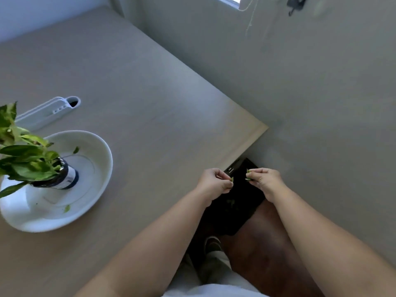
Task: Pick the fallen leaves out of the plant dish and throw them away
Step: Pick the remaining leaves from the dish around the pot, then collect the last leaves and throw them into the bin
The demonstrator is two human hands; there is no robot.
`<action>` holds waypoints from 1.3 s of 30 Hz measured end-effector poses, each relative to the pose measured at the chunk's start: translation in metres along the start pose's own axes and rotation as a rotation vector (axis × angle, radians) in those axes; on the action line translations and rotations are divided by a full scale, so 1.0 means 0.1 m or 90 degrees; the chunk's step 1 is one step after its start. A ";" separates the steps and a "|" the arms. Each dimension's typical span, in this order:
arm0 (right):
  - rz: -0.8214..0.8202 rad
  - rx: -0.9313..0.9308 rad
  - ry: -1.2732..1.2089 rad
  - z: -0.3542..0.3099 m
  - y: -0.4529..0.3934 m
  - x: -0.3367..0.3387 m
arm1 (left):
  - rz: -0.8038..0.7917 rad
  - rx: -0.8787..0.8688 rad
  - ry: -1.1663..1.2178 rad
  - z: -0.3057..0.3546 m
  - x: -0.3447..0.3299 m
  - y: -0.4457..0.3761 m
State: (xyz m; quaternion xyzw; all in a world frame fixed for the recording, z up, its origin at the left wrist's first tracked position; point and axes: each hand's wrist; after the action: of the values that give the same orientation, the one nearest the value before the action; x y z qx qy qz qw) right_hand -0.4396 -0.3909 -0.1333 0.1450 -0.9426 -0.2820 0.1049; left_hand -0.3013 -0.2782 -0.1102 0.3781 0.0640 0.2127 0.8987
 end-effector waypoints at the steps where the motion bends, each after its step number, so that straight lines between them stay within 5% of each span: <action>1: 0.008 -0.003 0.013 0.03 -0.06 0.08 | 0.004 0.002 -0.008 0.01 -0.11 -0.04; 11: 0.022 -0.081 0.086 0.32 -0.43 0.65 | 0.037 0.051 -0.193 0.02 -0.75 -0.39; 21: -0.005 -0.127 -0.019 0.16 -0.39 0.57 | -0.003 0.027 -0.059 0.20 -0.65 -0.28; 28: -0.069 -0.059 -0.019 -0.30 -0.13 -0.20 | 0.069 -0.020 0.036 0.19 0.17 0.03; 39: -0.360 0.005 0.087 -0.43 0.52 -1.95 | 0.348 0.000 0.156 -0.35 1.87 0.80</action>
State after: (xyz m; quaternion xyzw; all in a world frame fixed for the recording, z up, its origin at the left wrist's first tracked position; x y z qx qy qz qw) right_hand -0.2563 -0.3065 -0.0911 0.4211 -0.8565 -0.2861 0.0848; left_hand -0.1695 -0.1252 -0.0692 0.3528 0.0680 0.4911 0.7936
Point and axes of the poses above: each hand's wrist, its own y-axis away from the middle knuckle, its own x-axis out of the back of the hand, z = x × y, and after that the axes turned 6 degrees about x, right-handed
